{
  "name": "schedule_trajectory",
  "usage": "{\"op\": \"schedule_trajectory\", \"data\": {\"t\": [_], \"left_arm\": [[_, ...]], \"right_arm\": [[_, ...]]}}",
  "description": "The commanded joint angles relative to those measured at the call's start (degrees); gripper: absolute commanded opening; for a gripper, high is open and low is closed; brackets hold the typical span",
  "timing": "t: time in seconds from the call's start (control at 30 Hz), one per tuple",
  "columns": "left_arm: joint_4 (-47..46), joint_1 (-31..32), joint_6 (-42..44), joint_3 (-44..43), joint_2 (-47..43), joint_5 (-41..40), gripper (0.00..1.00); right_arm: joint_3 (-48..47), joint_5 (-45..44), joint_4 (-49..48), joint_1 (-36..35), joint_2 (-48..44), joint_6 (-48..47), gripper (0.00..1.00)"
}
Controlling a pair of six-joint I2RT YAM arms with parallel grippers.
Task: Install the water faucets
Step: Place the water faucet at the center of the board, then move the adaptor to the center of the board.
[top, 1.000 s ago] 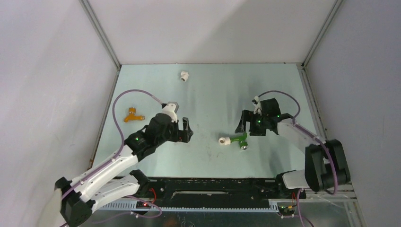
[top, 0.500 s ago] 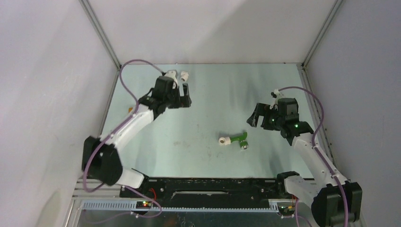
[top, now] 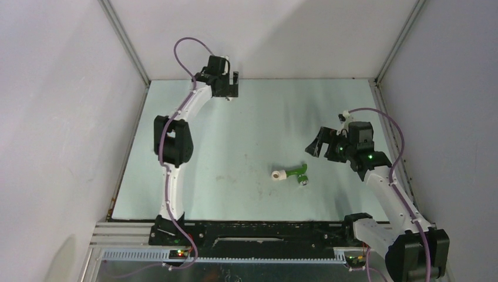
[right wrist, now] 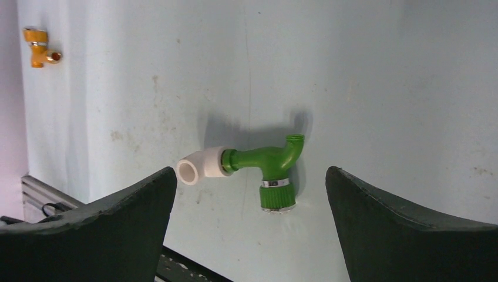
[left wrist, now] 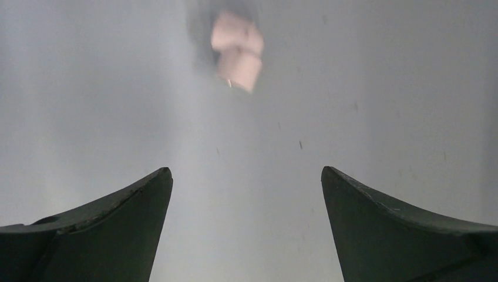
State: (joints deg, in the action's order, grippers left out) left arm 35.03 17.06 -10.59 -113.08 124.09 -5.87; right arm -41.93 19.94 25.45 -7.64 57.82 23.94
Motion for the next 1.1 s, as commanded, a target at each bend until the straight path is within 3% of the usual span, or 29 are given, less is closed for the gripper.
{"op": "schedule_trajectory", "data": {"t": [0.0, 0.1, 0.43, 0.9, 1.07], "left_arm": [[5.95, -2.21, 2.37, -17.72, 11.24, 1.36, 1.0], [6.01, -2.99, 1.02, -25.02, 17.4, 4.1, 0.99], [-3.06, -6.07, -12.39, -25.26, 23.26, 17.73, 0.79], [-3.86, -6.98, -18.05, -27.55, 25.56, 13.28, 0.7], [-4.91, -7.3, -20.35, -27.89, 26.17, 13.11, 0.74]], "right_arm": [[-0.52, 3.11, -2.93, 0.71, -2.19, 2.45, 0.99], [-0.52, 4.19, -3.83, 0.83, -2.6, 3.79, 0.99], [-0.52, 6.6, -6.0, 1.32, -2.85, 6.99, 0.99], [-0.52, 9.12, -6.97, 3.01, -2.55, 7.63, 0.99], [-0.52, 9.41, -7.22, 3.31, -2.0, 7.43, 0.99]]}}
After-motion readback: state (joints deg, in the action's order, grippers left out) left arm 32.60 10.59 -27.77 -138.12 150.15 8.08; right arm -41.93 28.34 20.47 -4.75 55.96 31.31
